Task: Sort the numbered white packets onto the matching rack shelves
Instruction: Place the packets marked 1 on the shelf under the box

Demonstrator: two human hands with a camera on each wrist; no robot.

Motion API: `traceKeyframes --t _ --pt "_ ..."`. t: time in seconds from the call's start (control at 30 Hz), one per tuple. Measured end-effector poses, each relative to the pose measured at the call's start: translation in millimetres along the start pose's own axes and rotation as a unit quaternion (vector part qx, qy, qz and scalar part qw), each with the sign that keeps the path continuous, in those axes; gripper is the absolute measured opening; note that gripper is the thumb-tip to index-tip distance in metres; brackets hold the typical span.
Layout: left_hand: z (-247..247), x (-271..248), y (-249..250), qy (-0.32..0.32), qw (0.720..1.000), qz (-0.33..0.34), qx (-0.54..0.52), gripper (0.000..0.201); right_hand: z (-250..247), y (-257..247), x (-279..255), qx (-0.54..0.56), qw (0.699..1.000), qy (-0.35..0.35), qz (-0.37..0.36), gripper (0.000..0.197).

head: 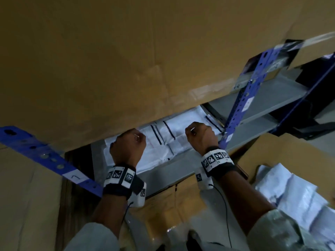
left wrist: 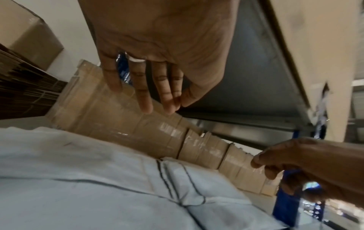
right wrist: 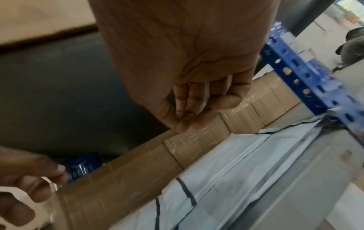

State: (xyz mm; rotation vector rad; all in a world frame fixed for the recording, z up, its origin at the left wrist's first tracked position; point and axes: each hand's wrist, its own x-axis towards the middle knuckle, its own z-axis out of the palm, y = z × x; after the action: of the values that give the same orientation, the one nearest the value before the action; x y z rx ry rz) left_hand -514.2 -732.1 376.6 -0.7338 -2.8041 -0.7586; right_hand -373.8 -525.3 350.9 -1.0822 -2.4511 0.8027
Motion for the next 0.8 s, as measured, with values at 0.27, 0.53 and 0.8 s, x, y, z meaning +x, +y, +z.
traceKeyframes --t 0.27,0.53,0.8 --pt "-15.8 -56.9 30.0 -0.058 0.987 -0.01 -0.147 0.01 -33.6 6.1 -109.0 0.078 0.994 0.072 -0.038 0.008" --pt "15.5 -122.4 70.2 -0.14 0.968 0.083 -0.191 0.007 -67.7 53.4 -192.0 0.076 0.99 0.115 0.039 0.01" --pt "28.9 -180.4 134.9 -0.175 0.955 0.14 -0.196 0.014 -117.4 122.0 -255.7 0.1 0.969 0.201 0.099 0.01"
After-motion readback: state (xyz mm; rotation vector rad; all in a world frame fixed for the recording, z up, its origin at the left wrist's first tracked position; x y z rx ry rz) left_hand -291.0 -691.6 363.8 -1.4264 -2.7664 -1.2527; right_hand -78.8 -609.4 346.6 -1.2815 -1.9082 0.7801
